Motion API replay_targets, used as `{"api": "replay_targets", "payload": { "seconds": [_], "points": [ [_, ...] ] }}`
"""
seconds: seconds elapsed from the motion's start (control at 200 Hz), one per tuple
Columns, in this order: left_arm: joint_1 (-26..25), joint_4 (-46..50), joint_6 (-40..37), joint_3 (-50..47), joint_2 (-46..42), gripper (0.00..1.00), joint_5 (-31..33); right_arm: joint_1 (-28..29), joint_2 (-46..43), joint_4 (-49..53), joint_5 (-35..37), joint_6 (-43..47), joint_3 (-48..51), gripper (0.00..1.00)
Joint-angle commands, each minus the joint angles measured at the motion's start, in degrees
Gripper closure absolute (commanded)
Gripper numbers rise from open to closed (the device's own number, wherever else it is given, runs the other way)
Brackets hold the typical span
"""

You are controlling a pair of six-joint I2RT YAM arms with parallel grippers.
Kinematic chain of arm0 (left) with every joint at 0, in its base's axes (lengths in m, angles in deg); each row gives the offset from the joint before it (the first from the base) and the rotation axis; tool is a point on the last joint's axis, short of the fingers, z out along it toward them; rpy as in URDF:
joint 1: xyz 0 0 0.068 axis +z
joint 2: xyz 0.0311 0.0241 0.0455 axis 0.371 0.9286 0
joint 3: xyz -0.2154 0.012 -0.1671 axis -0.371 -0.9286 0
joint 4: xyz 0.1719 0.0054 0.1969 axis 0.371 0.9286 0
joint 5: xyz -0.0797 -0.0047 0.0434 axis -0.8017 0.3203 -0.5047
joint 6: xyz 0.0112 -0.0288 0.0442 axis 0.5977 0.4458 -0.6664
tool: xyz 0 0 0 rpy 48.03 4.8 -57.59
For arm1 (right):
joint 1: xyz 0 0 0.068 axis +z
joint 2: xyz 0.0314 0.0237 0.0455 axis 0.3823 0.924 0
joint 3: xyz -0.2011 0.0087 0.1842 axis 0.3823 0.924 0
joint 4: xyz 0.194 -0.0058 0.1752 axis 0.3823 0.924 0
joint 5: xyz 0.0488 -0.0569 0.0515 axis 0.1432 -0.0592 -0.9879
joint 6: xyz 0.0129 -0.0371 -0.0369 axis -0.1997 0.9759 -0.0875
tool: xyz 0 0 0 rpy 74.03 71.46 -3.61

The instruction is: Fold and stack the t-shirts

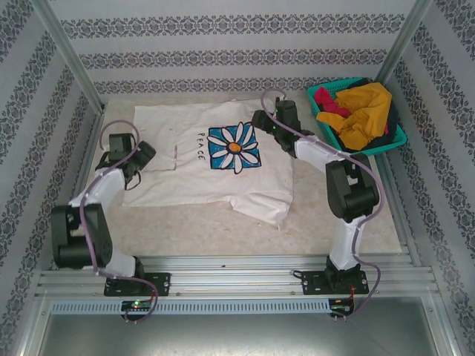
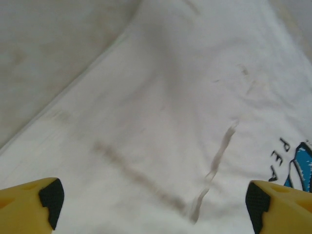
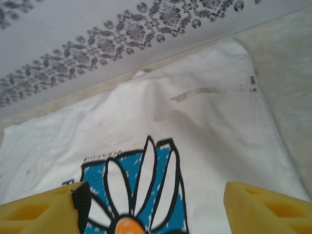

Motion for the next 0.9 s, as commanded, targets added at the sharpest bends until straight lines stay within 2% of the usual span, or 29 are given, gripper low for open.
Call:
{"api": "replay_targets", "payload": {
  "seconds": [0.0, 0.105, 0.185, 0.345, 0.55, 0.764, 0.894],
  "points": [
    [0.51, 12.58, 4.17, -4.75, -5.79, 0.14, 7.87, 1.89, -2.72, -4.4, -0.46, 4.46, 7.03, 0.3],
    [1.52, 18.31, 7.22, -6.76, -8.17, 0.24, 11.69, 3.67, -4.51, -5.86, -2.34, 4.88, 11.91, 0.3],
    [2.53, 20.48, 8.11, -6.84, -7.5, 0.28, 14.14, 5.26, -4.68, -6.51, -2.55, 5.5, 13.99, 0.3],
    [5.88, 19.43, 10.49, -6.14, -2.26, 0.41, 9.56, 7.34, -3.13, -7.82, -3.27, 3.62, 15.22, 0.3],
    [6.23, 19.16, 13.02, -3.77, 4.0, 0.53, 8.03, 7.63, -2.64, -8.68, -2.92, 2.8, 15.71, 0.31],
    [7.06, 18.01, 13.61, -4.49, 6.46, 0.56, 9.34, 6.5, -3.35, -8.5, -3.54, 3.25, 16.69, 0.31],
    [7.76, 16.8, 13.13, -4.8, 7.31, 0.62, 9.59, 6.09, -4.17, -8.47, -3.74, 3.38, 17.75, 0.31]
  ]
}}
